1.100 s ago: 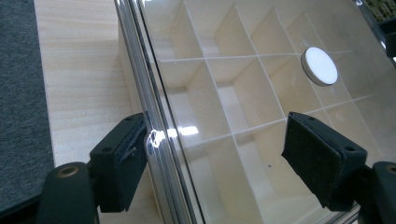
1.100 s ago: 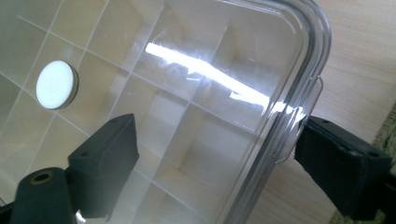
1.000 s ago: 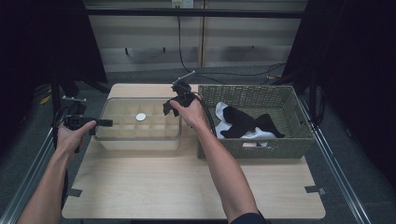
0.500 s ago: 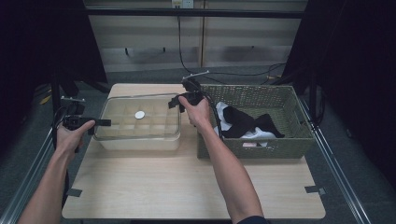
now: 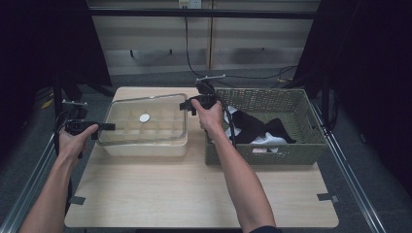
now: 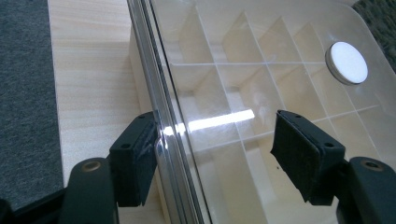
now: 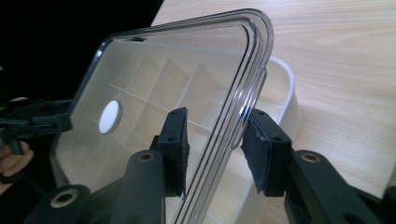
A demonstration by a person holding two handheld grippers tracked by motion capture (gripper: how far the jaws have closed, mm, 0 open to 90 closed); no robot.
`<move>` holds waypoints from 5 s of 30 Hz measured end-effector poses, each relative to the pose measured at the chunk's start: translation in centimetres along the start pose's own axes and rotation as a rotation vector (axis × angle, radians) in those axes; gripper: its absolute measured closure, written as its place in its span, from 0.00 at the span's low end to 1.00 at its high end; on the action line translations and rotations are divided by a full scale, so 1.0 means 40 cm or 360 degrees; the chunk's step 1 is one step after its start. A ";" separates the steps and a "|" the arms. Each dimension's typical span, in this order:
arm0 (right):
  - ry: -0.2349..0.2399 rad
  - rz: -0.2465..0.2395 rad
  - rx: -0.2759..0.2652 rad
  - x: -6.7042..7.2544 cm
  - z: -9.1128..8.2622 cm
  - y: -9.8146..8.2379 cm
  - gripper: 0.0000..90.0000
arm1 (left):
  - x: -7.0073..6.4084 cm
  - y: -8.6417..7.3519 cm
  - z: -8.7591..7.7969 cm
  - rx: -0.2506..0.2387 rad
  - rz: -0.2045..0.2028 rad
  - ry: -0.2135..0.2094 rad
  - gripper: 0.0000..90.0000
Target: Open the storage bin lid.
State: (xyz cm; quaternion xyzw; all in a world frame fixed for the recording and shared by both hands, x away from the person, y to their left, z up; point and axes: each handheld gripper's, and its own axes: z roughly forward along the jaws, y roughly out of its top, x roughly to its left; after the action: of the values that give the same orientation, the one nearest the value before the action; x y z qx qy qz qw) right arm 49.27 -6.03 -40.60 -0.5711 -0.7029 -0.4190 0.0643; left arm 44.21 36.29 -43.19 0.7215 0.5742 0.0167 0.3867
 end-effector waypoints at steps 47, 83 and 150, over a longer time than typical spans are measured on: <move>0.0118 -0.0032 -0.0035 -0.006 -0.011 -0.018 0.79 | 0.012 0.001 -0.068 -0.0164 0.0001 -0.0032 0.67; 0.0235 -0.0089 -0.0129 0.059 -0.104 -0.022 0.84 | -0.033 -0.013 -0.138 -0.0195 0.0139 -0.0061 0.70; 0.0322 -0.0167 -0.0046 0.120 -0.174 -0.232 0.85 | -0.088 -0.198 -0.259 -0.0196 0.0145 -0.0085 0.72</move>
State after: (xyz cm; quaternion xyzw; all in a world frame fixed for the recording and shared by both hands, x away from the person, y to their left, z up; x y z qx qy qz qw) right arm 37.00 -7.02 -38.19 -0.4892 -0.7156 -0.4874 0.1048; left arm 31.70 39.24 -39.00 0.7220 0.5281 0.0504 0.4442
